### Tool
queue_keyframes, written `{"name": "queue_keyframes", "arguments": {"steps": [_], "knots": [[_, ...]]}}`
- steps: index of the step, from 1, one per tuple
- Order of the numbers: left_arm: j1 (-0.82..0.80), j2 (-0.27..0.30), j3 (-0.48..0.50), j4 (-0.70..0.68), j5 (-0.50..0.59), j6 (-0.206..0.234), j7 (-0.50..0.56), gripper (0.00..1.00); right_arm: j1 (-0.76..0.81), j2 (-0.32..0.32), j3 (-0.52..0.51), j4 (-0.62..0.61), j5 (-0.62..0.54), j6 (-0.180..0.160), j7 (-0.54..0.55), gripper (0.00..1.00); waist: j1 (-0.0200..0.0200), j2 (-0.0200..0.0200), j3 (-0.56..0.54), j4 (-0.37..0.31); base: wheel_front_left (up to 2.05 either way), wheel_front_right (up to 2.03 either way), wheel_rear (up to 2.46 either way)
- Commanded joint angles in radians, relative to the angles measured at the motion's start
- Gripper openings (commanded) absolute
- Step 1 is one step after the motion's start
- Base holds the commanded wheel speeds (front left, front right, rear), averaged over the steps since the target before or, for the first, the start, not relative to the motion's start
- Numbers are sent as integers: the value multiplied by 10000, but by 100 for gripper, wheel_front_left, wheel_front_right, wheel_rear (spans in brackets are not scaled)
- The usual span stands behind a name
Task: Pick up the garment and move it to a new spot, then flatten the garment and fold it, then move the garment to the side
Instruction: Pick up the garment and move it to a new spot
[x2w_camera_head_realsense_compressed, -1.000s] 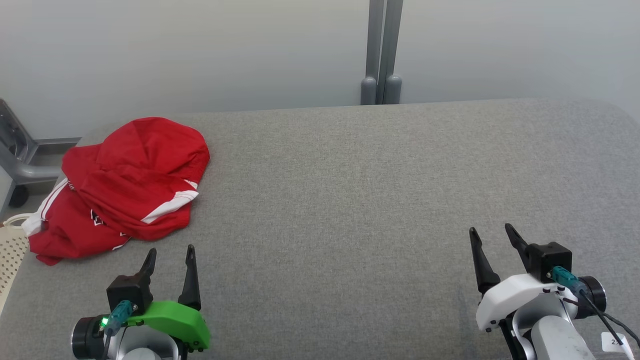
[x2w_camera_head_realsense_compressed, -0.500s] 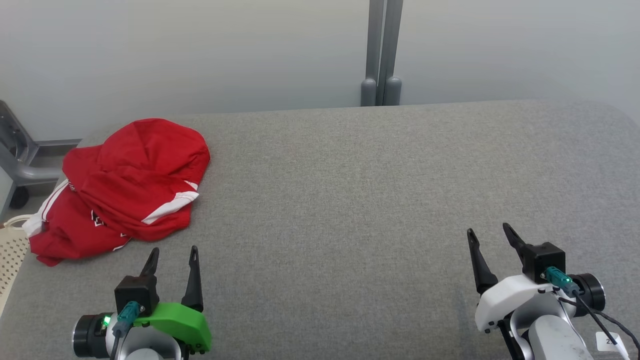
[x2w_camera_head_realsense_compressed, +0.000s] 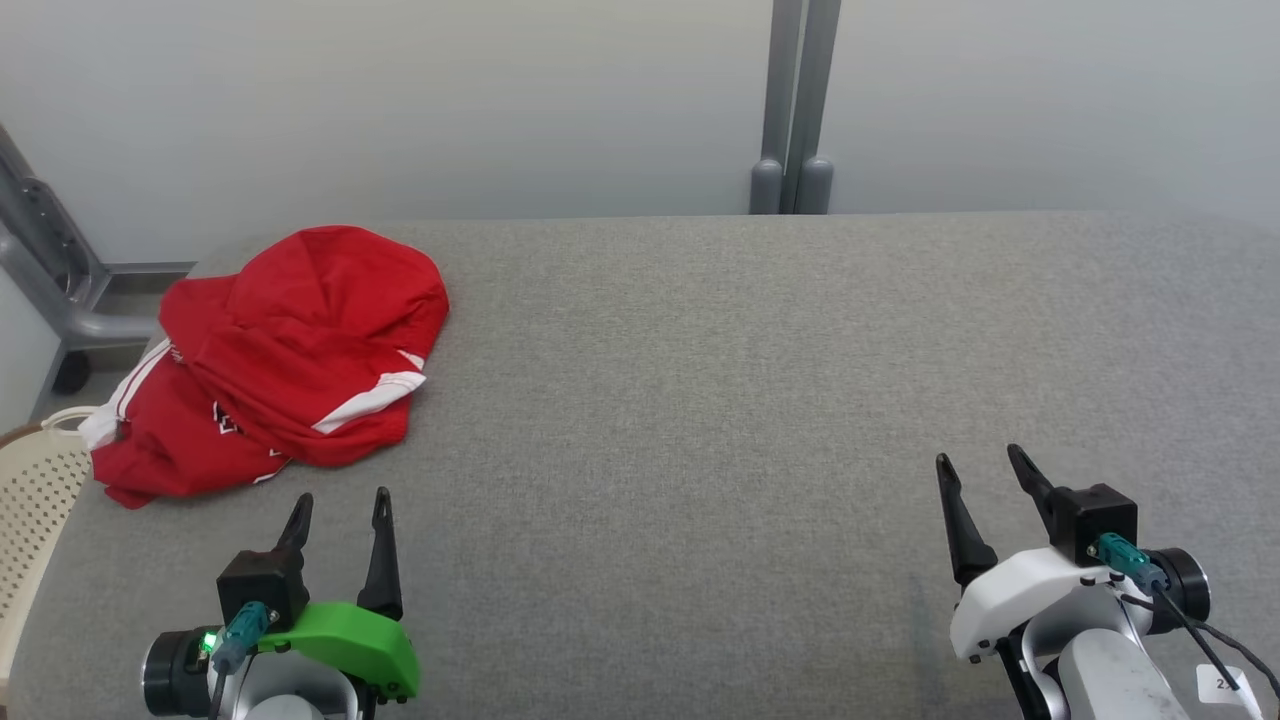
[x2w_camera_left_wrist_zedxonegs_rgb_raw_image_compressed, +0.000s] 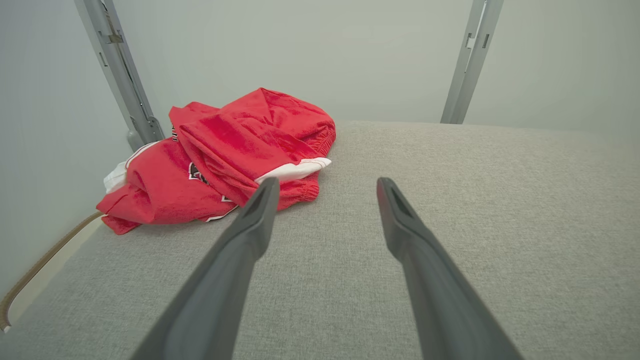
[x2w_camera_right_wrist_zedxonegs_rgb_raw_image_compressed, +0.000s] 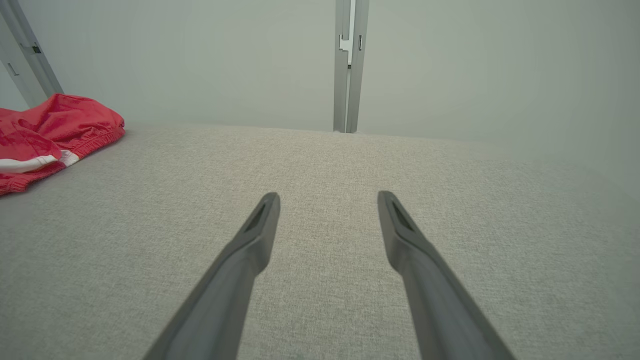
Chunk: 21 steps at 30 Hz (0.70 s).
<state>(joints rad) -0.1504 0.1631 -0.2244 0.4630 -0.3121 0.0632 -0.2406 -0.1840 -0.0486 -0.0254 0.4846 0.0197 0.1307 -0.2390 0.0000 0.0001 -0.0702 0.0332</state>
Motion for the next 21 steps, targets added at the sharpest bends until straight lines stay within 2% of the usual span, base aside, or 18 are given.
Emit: {"name": "queue_keyframes", "arguments": {"steps": [1, 4, 21], "knots": [[-94, 7, 75, -36, -79, -14, -84, 100, 44, -30, 22, -33, 99, 1, -55, 100, 0, -1, 5, 246, 0, 0, 0], [56, 59, 130, -81, -220, -81, -83, 100, 111, -30, 38, -72, 163, 1, -97, 100, 0, -1, -15, 609, 0, 0, 0], [681, 600, 183, -700, -330, 180, 327, 100, 370, -35, 448, 67, 712, 1, -232, 100, 0, -1, -243, 2988, 0, 0, 0]]}}
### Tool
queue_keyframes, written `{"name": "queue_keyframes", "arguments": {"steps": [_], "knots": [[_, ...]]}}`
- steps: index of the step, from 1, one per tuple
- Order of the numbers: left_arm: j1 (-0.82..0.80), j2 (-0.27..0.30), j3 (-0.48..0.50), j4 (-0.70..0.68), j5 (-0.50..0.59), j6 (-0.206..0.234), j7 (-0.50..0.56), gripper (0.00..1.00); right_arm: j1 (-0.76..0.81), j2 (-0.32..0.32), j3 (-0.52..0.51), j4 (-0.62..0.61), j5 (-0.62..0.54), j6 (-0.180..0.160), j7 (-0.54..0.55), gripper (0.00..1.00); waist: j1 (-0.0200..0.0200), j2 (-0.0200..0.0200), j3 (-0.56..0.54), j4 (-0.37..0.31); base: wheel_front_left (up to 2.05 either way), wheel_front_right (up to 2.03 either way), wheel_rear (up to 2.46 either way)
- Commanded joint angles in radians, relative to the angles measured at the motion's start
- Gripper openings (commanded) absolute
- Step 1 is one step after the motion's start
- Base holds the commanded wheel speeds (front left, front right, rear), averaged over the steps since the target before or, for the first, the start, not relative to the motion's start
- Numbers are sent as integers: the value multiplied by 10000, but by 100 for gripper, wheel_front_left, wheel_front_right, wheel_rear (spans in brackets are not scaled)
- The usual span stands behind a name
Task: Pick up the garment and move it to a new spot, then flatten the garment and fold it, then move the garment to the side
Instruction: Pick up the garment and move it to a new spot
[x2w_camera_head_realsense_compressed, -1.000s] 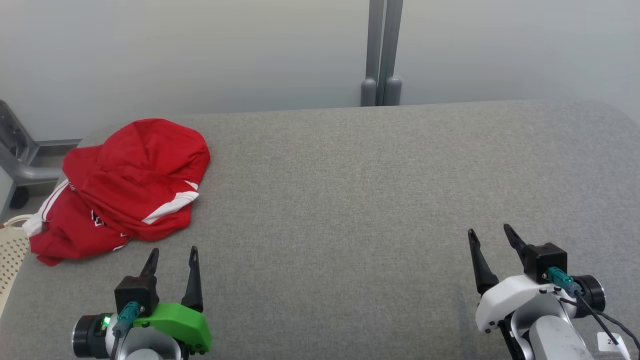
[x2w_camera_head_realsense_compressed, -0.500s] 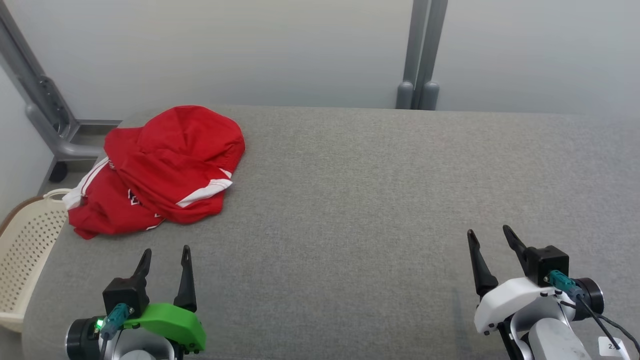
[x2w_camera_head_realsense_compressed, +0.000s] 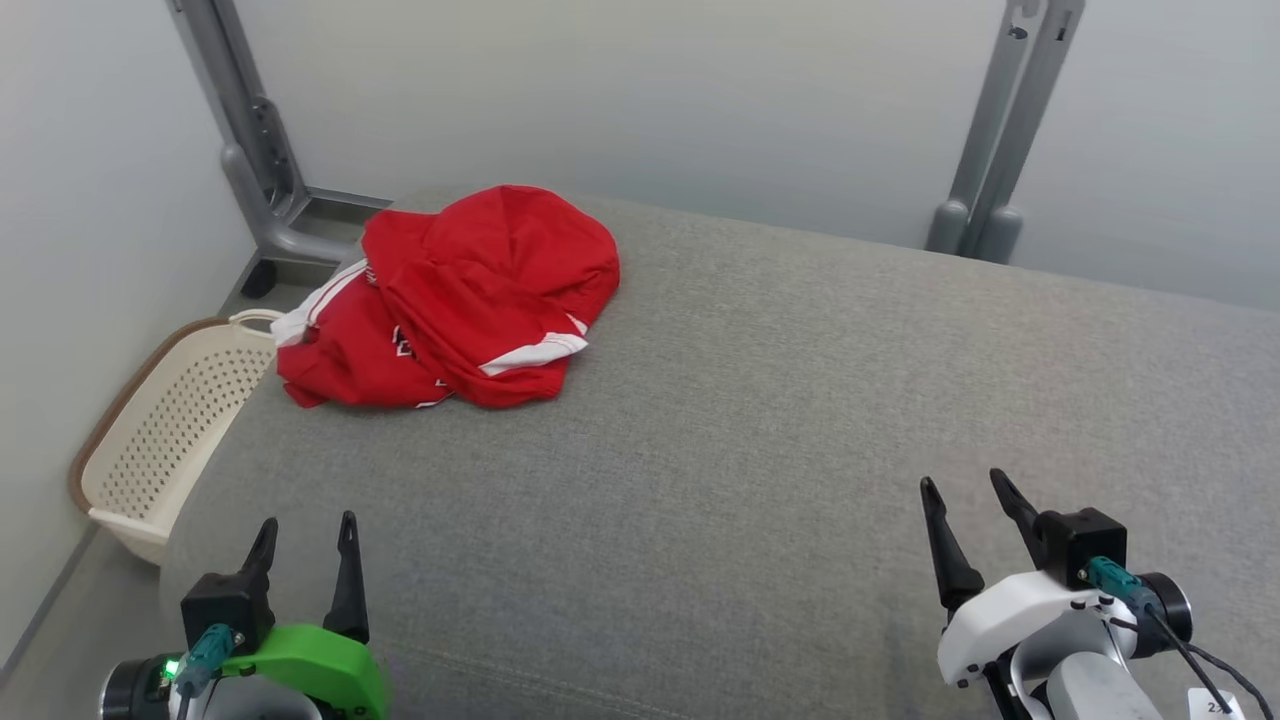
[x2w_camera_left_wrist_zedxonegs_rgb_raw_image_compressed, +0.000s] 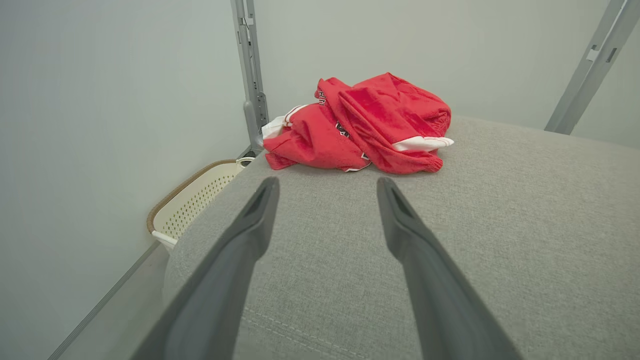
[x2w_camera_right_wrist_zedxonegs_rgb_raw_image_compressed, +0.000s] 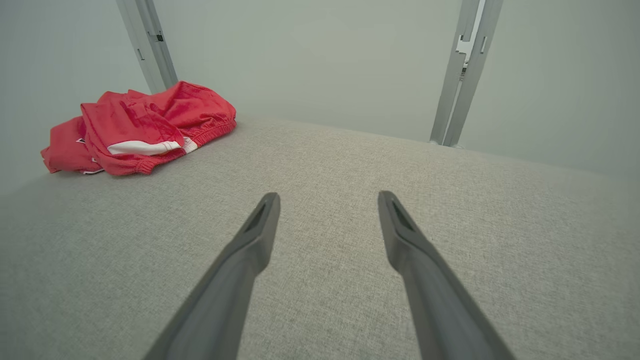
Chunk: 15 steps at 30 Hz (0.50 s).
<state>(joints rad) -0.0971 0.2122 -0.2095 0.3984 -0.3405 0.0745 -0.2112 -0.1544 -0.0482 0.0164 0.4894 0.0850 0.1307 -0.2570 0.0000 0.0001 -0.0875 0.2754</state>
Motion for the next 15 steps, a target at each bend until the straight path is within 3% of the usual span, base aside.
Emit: {"name": "queue_keyframes", "arguments": {"steps": [1, 15], "knots": [[177, 133, 49, -103, -64, 85, 42, 100, 62, -37, 48, 20, 81, 1, -59, 100, 0, -1, -68, 670, 0, 0, 0], [481, 418, 102, -605, -179, 221, 333, 100, 110, -37, 186, 147, 312, 1, -87, 100, 0, -1, -179, 1683, 0, 0, 0]]}}
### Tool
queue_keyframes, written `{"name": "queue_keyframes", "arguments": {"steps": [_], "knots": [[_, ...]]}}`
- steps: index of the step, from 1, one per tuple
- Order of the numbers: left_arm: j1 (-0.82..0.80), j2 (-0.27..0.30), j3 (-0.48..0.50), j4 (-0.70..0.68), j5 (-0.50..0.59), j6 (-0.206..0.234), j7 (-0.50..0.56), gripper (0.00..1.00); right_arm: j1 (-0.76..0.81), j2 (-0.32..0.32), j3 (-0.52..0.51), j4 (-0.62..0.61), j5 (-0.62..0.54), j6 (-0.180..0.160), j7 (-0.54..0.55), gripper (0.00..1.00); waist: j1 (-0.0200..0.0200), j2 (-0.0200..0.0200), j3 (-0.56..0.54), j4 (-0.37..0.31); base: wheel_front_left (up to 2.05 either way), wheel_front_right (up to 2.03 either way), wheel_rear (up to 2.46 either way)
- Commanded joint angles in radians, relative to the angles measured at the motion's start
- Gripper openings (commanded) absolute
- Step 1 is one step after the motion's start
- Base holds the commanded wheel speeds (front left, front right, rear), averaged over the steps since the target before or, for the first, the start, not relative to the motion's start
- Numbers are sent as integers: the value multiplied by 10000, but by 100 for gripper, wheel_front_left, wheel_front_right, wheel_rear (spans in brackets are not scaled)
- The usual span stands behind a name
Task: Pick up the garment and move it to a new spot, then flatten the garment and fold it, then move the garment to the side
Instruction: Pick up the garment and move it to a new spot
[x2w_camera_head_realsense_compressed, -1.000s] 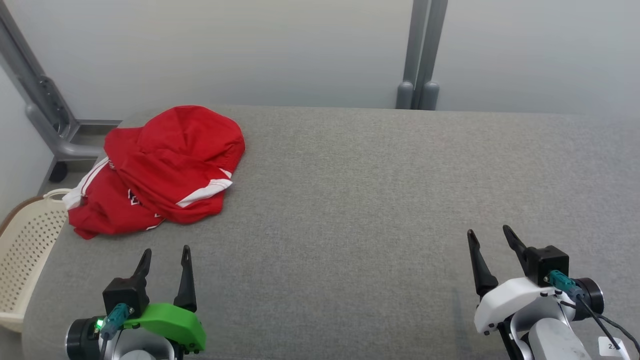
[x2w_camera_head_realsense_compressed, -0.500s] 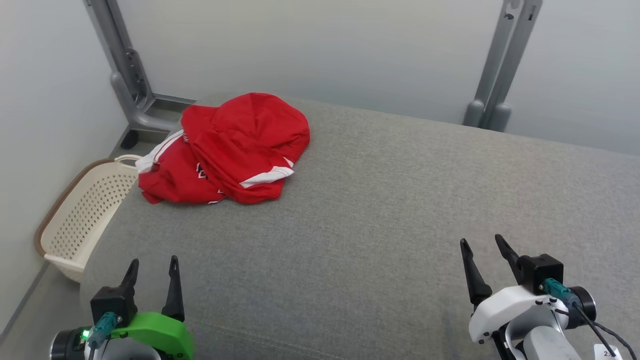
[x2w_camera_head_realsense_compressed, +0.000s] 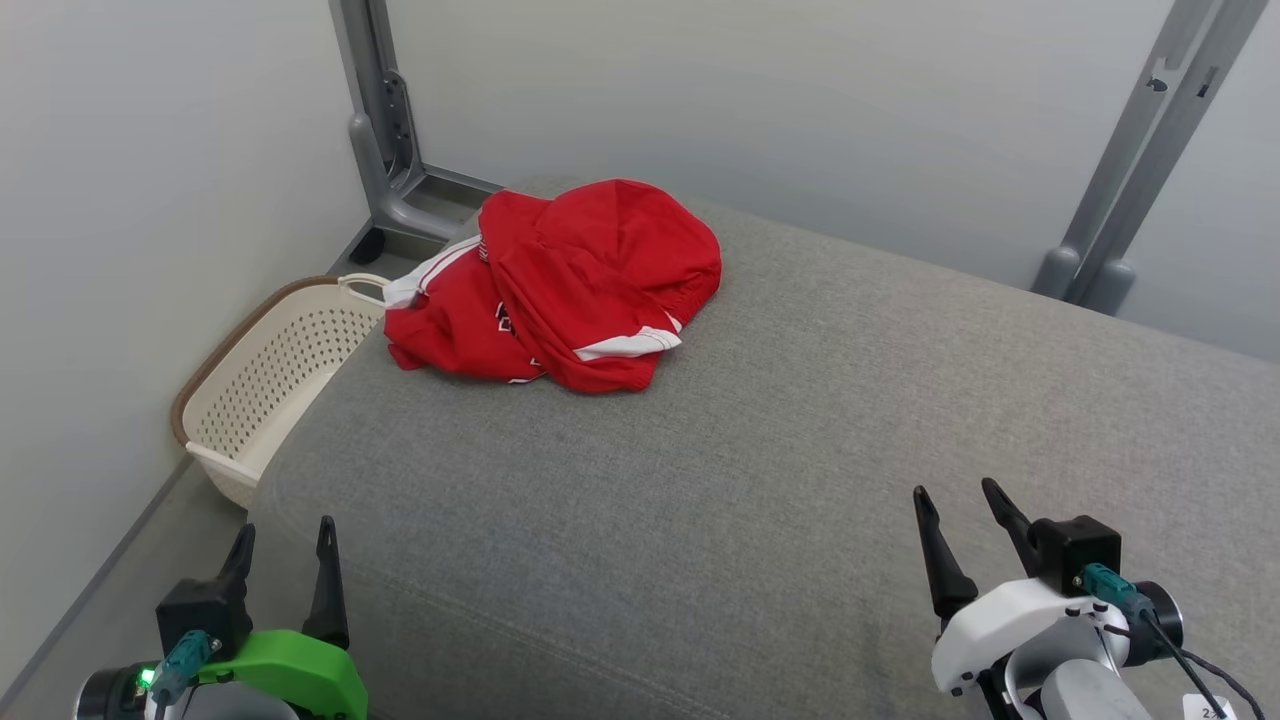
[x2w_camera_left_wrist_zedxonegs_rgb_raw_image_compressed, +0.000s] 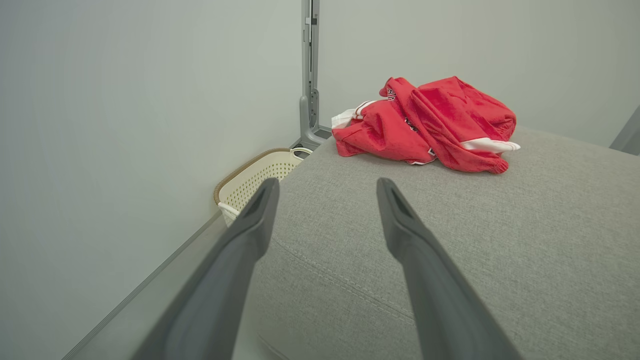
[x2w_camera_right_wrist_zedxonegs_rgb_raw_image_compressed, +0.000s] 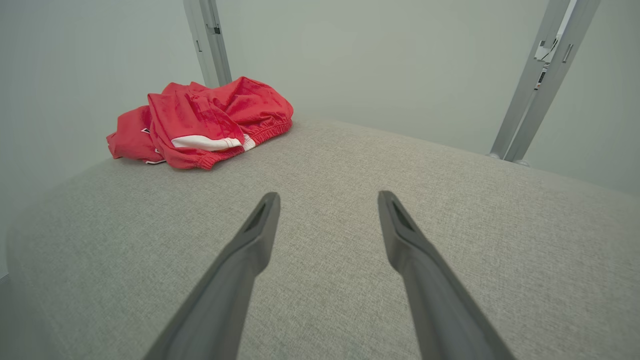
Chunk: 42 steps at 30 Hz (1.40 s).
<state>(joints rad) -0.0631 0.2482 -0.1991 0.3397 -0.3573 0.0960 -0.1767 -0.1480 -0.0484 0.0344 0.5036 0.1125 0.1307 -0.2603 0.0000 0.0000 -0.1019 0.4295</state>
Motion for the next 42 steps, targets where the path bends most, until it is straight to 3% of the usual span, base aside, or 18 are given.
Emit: {"name": "queue_keyframes", "arguments": {"steps": [1, 5, 12, 19, 24, 35, 42], "knots": [[147, 80, -6, -48, -11, 15, 10, 100, 3, -35, 26, 5, 56, 1, -56, 100, 0, 0, -30, 164, 0, 0, 0], [147, 100, -20, -152, -67, 77, 104, 100, -86, -41, 113, -48, 80, 1, -50, 100, 0, 0, 11, 158, 0, 0, 0], [-964, 59, 137, 623, -876, -481, 1204, 100, -177, -42, 321, -114, -26, -1, -52, 100, 0, 0, 235, -273, 0, 0, 0], [-3417, -1, -74, 2292, -1590, -1137, 3505, 100, -477, -40, 523, -525, -391, -1, 150, 100, 0, 0, 1077, -1271, 0, 0, 0], [-5288, 218, 59, 3209, -1839, -1386, 4264, 100, -925, -43, 772, -1266, -749, -1, 555, 100, 0, 0, 2301, -2247, 0, 0, 0], [-7938, 1173, 671, 4413, -2524, -1592, 5769, 100, -1862, -34, 1664, -2802, -1225, -1, 1174, 100, 0, 0, 4655, -4016, 0, 0, 0], [-8628, 1635, 763, 4699, -2532, -1068, 6609, 100, -1646, -26, 1594, -3228, -1167, -1, 1249, 100, 0, 0, 5460, -4387, 0, 0, 0]]}}
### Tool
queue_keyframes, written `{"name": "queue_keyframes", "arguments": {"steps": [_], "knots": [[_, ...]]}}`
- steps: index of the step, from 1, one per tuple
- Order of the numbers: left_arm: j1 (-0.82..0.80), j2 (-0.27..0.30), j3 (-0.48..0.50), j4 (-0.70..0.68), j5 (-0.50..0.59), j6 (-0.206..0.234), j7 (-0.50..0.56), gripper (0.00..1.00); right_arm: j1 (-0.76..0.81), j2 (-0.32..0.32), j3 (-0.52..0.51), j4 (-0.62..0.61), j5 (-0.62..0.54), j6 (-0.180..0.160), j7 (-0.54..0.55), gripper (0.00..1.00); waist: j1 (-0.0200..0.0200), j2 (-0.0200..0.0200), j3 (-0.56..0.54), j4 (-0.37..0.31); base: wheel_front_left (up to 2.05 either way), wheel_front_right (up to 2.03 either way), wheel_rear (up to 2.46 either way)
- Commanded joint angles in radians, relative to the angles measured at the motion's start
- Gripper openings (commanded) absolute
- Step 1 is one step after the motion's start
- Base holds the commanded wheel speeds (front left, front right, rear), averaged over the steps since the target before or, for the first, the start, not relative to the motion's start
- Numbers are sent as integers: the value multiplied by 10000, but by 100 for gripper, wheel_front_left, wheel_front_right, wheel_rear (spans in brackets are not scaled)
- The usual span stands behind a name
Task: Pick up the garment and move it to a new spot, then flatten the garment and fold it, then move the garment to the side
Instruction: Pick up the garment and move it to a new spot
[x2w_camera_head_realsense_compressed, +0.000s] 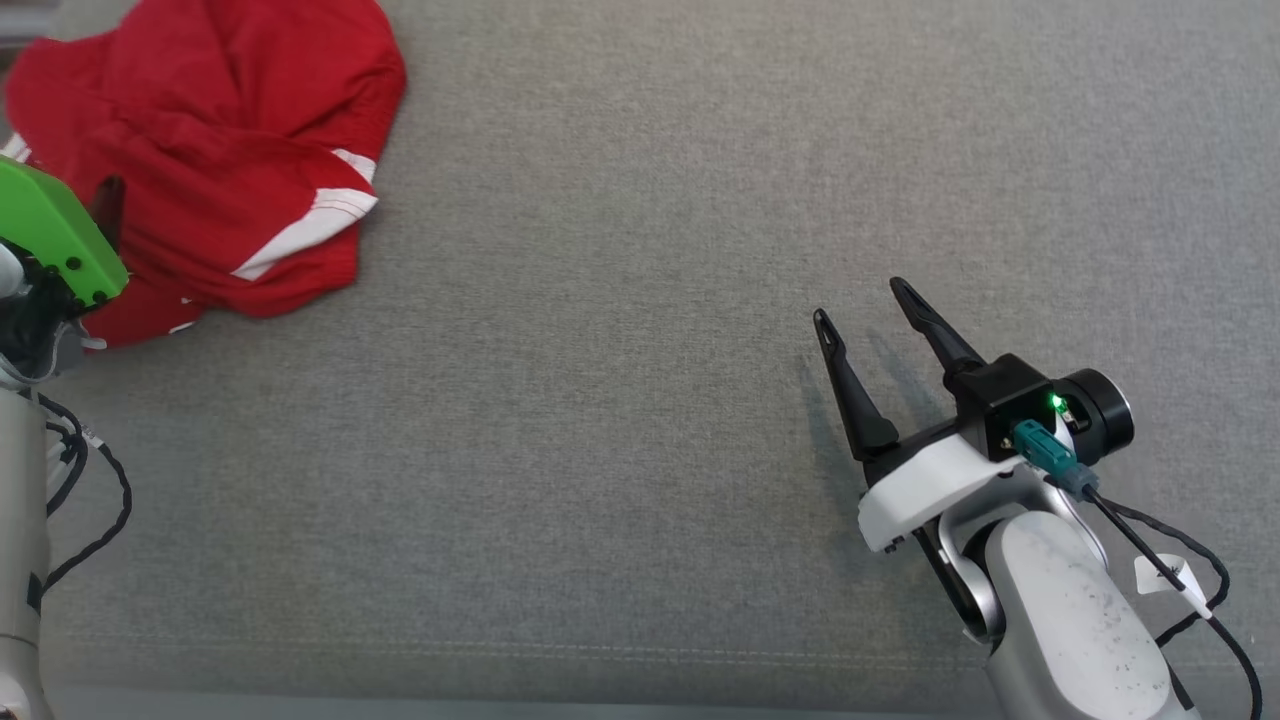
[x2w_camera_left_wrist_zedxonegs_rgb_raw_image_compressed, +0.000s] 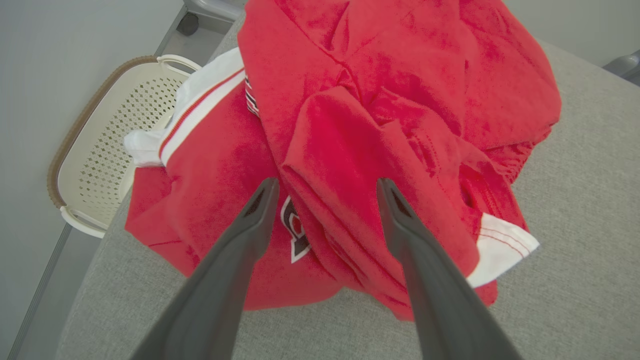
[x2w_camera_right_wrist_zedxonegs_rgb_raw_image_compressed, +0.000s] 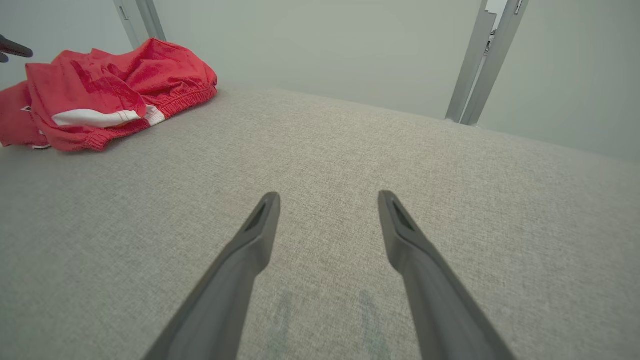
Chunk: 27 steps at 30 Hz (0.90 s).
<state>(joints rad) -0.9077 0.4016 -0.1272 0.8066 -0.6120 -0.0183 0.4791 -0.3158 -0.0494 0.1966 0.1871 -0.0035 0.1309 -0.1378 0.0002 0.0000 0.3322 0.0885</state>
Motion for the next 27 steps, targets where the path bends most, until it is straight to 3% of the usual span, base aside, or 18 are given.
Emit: {"name": "queue_keyframes", "arguments": {"steps": [1, 5, 8, 9, 10, 11, 21, 27], "knots": [[-182, 101, 43, 30, 15, 75, 51, 100, 32, -17, -29, -62, -7, -3, 23, 100, -2, 0, 1119, -976, 0, 0, 0], [-302, 248, -37, 177, 274, 729, 222, 100, 115, -15, -93, -157, 54, -3, -37, 100, -2, 0, 1325, -978, 0, 0, 0], [-290, 69, 1, 122, 178, 944, 202, 100, 136, -15, -153, -166, 101, -3, -60, 100, -2, 0, 1350, -938, 0, 0, 0], [-261, 36, 9, 117, 164, 1020, 161, 80, 130, -15, -163, -150, 94, -3, -65, 100, -2, 0, 1329, -908, 0, 0, 0], [-211, 66, -37, 87, 255, 1055, 80, 29, 120, -15, -145, -122, 73, -3, -66, 100, -2, 0, 1284, -881, 0, 0, 0], [-139, 79, -42, 72, 284, 1088, 3, 0, 105, -15, -123, -95, 87, -3, -83, 100, -2, 0, 1221, -865, 0, 0, 0], [248, 75, -259, -482, 614, 1203, -1102, 0, 386, -21, 159, 593, 427, -3, -290, 100, -2, 0, -389, -781, 0, 0, 0], [58, 82, -809, -1121, 1112, 864, -1768, 0, 864, -21, 99, 1085, 777, -3, -462, 100, -2, 0, -1719, -1057, 0, 0, 0]]}}
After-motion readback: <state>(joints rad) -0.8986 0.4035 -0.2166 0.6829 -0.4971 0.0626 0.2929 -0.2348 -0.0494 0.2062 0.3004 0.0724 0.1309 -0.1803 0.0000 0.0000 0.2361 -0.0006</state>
